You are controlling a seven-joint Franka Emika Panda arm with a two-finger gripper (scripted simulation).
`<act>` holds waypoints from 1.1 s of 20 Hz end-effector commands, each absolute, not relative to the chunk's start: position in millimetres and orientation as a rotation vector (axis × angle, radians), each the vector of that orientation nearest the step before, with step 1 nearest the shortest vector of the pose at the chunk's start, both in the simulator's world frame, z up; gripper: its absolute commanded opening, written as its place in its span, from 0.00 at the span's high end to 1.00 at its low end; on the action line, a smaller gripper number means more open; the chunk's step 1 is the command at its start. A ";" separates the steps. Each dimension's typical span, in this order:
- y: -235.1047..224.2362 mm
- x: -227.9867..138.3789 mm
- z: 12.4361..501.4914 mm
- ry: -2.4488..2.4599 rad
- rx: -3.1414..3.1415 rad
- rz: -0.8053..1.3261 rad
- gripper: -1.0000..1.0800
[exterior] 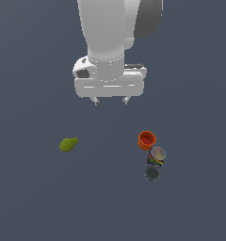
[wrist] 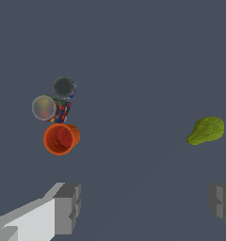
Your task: Pick up a designated object from a clutter of objects.
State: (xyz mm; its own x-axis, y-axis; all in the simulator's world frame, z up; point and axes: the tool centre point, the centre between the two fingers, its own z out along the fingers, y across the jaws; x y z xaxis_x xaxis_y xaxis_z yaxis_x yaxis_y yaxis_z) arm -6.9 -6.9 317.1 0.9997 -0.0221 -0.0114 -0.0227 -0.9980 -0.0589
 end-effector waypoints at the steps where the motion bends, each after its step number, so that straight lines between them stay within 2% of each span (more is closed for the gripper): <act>1: -6.6 -6.9 317.2 0.033 -3.082 0.017 0.04; 12: 17.3 13.6 294.0 0.104 -3.097 0.020 0.04; 22: 76.8 49.8 236.5 0.259 -3.115 0.017 0.04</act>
State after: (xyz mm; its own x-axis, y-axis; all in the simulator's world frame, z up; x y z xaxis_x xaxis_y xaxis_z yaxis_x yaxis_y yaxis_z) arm 44.5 65.6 247.2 0.9889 -0.1482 -0.0133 -0.1484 -0.9888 -0.0183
